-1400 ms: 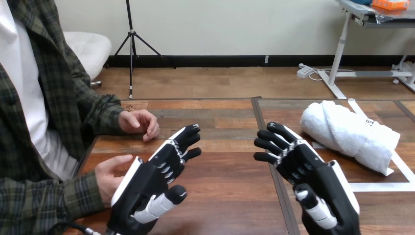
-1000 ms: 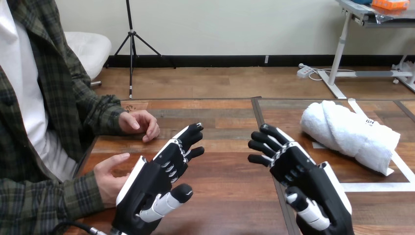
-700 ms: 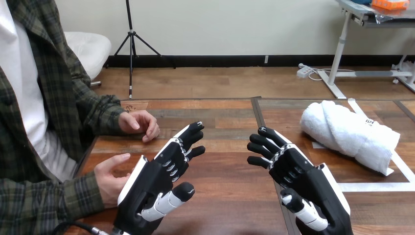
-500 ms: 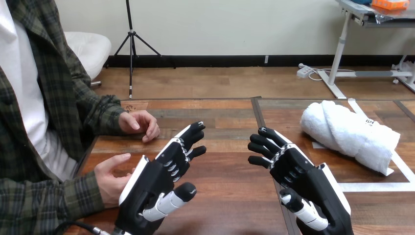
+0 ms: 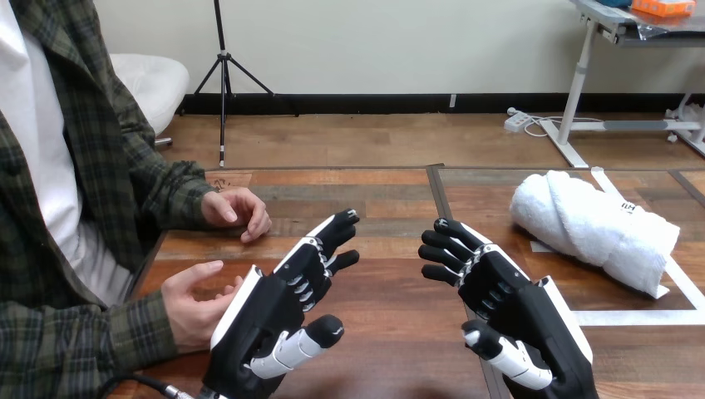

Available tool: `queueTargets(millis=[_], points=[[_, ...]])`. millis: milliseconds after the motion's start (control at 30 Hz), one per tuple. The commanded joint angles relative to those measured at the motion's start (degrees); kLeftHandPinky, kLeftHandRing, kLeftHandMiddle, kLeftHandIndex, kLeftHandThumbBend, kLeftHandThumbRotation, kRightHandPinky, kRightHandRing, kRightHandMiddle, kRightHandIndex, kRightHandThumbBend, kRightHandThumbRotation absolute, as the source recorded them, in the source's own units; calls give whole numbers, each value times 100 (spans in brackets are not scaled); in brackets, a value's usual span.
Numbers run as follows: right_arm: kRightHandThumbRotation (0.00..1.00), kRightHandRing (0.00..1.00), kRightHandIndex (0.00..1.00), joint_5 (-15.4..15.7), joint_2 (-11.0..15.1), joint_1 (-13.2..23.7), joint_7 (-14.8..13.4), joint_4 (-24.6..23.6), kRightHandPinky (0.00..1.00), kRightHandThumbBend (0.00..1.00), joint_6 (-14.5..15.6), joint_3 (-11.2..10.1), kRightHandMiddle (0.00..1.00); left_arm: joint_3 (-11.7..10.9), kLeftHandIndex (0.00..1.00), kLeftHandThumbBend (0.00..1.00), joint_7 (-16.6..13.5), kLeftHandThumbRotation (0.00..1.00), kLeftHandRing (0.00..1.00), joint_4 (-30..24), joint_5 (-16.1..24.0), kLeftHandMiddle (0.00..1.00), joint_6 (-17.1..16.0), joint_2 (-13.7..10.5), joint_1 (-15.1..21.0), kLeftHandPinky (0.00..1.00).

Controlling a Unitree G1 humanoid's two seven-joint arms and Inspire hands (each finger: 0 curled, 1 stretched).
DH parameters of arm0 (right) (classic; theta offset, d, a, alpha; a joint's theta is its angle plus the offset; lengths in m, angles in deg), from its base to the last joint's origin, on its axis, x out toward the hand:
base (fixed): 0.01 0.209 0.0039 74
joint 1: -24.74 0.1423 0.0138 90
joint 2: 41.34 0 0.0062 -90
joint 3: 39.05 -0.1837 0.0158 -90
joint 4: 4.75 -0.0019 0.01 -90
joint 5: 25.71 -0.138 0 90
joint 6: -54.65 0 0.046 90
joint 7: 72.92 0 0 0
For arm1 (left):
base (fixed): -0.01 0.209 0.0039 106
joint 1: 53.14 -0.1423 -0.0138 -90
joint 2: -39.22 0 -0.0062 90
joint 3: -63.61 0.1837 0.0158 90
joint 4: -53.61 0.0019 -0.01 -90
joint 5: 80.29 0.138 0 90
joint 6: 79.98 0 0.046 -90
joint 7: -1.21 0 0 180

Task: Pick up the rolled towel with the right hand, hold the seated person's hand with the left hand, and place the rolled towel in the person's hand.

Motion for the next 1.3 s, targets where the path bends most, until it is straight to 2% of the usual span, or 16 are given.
queueTargets(millis=[0,200,400,500,700,767,900,1200,1267], points=[[58,85,86,104,175,381,-180,-202,83,100,-166,-61,86,87,90,100,-29,68,96,-71,10,96,-112,-7,151,90],[56,85,86,288,323,464,-439,-334,84,100,-177,-141,86,142,90,100,-77,68,96,-76,52,96,-128,-23,142,90],[55,85,86,511,486,565,-819,-479,85,100,-144,-229,86,194,90,100,-89,68,96,-99,35,96,-129,-10,137,90],[55,85,86,664,609,640,-1037,-585,85,100,-81,-284,86,221,90,100,-4,68,96,-92,-47,96,-147,-1,151,90],[52,86,87,732,788,789,-1292,-702,86,100,89,-351,86,246,91,100,-37,69,96,-97,-3,96,-232,10,160,89],[52,86,87,909,885,829,-1471,-795,86,100,194,-395,86,253,91,100,-49,69,95,-91,4,96,-231,16,166,89],[50,86,87,1055,1022,920,-1669,-887,85,100,296,-431,86,277,91,100,-53,70,95,-121,3,96,-195,4,159,90],[47,86,87,1330,1234,1028,-2154,-1586,84,100,1190,-459,85,327,91,100,-76,69,96,-167,-19,96,-155,-13,159,90],[46,86,87,1287,1286,1053,-2173,-1792,84,100,1452,-438,85,334,91,100,-60,69,96,-150,-42,96,-180,-16,168,90]])
